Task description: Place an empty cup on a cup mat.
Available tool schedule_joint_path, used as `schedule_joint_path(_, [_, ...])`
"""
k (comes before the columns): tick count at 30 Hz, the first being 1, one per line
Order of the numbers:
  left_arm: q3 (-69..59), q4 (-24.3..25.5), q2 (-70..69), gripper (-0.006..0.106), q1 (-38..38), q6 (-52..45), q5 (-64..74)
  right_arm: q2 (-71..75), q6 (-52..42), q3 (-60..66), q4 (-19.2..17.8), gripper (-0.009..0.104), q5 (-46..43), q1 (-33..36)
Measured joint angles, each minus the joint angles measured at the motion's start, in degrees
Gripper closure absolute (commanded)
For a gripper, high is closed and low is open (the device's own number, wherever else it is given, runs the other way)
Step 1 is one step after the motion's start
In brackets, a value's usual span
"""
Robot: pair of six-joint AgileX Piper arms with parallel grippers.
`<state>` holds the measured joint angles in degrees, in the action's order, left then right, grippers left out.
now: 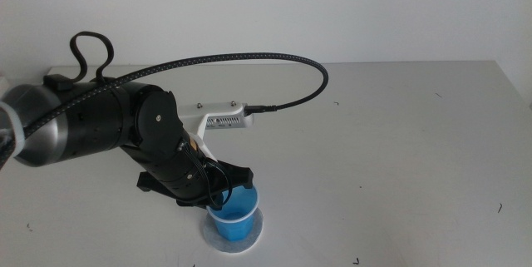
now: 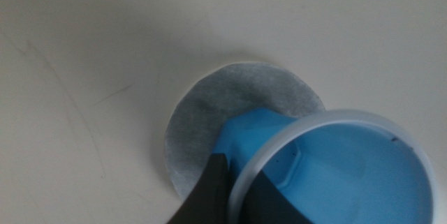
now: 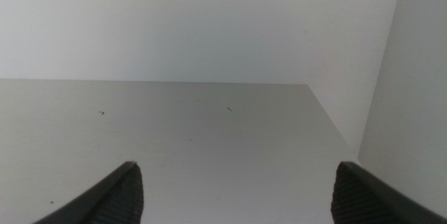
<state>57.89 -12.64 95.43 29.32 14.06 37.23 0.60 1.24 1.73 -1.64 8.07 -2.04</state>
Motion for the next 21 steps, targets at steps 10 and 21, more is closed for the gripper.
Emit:
schedule_joint_path(10, [-0.05, -0.43, 0.18, 0.053, 0.0, -1.02, 0.0, 0.0, 0.0, 0.0, 0.0, 0.001, 0.0, 0.0])
schedule_joint_path(21, [-0.05, -0.56, -4.64, -0.005, 0.0, -6.46, 0.86, 0.0, 0.0, 0.0, 0.0, 0.001, 0.0, 0.0])
